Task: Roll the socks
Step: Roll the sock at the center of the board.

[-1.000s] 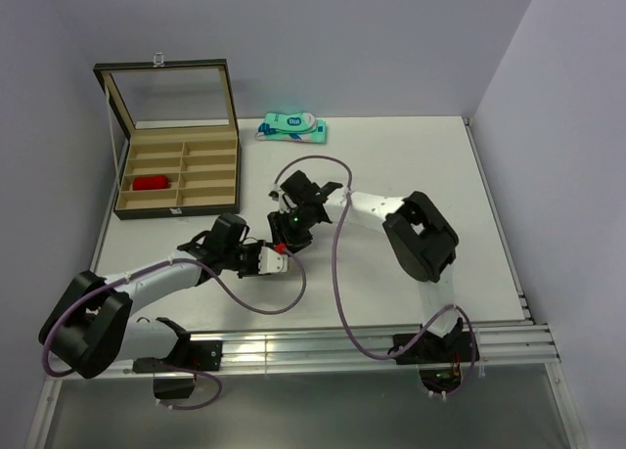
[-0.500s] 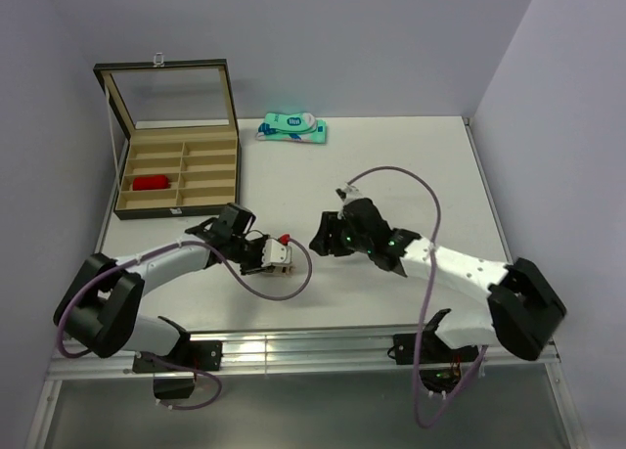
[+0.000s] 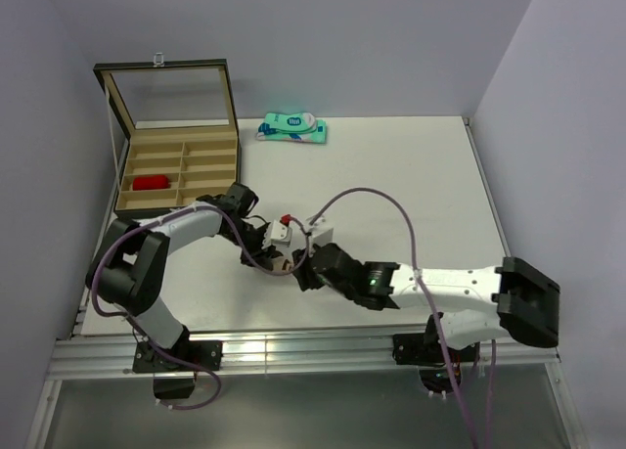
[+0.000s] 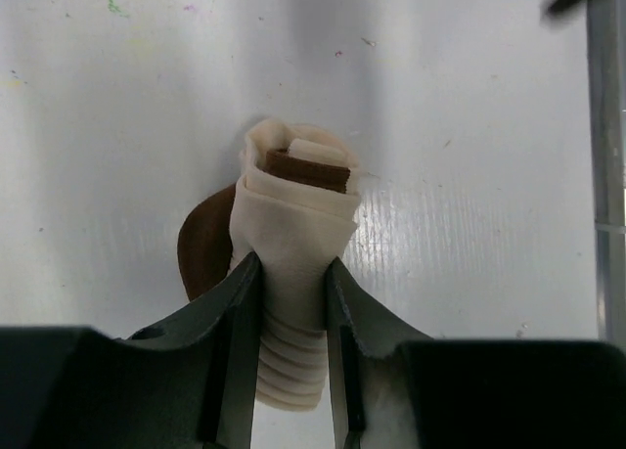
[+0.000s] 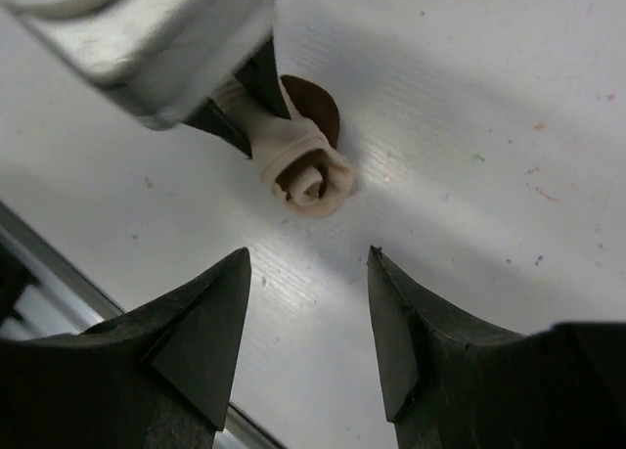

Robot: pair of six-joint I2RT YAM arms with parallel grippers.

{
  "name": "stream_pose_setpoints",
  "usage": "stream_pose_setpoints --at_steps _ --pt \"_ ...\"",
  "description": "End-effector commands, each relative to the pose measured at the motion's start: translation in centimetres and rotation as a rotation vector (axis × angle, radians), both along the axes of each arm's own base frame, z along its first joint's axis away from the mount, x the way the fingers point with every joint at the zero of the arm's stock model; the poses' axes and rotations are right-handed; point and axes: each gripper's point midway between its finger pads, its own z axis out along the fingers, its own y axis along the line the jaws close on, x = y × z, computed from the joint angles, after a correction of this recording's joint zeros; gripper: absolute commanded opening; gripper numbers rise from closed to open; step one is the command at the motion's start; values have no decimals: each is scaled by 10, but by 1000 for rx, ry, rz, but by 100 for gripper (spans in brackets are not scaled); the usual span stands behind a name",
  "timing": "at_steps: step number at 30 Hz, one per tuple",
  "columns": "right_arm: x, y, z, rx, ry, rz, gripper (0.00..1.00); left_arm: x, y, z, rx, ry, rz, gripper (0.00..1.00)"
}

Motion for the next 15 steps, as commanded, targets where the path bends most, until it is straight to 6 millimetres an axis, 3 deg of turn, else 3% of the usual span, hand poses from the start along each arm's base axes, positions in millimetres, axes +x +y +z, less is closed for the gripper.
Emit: stream_pose_setpoints --at_steps 1,7,15 --pt "6 20 14 -128 -163 8 60 -53 35 -27 175 263 -24 1" --pt "2 49 3 -232 -237 101 65 -55 40 -29 197 358 -40 1" --pt "0 70 -14 -306 -246 220 67 -56 44 -32 219 429 -54 0"
